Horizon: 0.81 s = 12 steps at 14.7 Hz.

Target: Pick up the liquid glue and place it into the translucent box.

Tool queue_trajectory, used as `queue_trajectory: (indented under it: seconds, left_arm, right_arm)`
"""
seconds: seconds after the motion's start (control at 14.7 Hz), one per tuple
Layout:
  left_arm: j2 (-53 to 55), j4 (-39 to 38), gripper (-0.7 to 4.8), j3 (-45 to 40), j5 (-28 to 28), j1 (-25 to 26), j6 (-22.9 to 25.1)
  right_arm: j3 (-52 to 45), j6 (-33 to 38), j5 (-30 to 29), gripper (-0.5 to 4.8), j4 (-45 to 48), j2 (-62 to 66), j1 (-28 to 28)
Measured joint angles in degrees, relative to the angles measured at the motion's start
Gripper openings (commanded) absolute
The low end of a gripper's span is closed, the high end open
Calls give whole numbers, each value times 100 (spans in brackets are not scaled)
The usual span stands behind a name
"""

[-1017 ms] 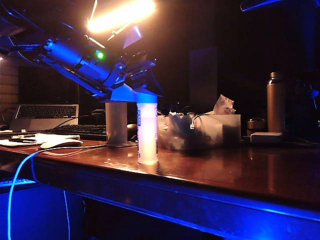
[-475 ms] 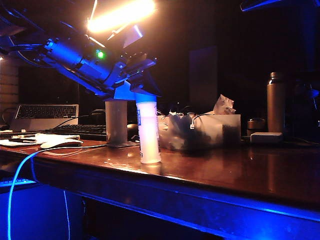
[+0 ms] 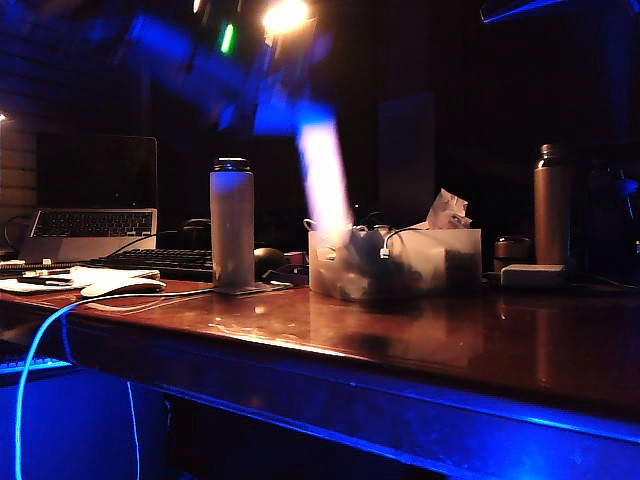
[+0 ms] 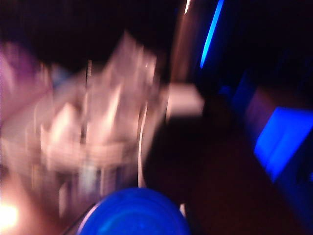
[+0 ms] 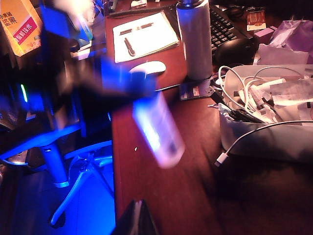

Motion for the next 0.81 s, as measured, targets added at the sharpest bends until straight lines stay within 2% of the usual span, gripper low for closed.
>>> queue_trajectory:
  seconds: [0.27, 0.54, 0.68, 0.81]
  left_arm:
    - [529, -205, 211, 1659, 15, 4, 111]
    - [2035, -614, 210, 3425, 271, 4, 11]
    - [2658, -566, 210, 4006, 247, 4, -225]
    - [3265, -577, 210, 4500, 201, 9, -262]
  right_arm:
    - [2, 0, -2, -1, 192, 0, 0]
    - [2, 0, 2, -1, 605, -2, -2]
    - [2, 0, 22, -1, 726, -4, 0]
    - [2, 0, 22, -1, 772, -4, 0]
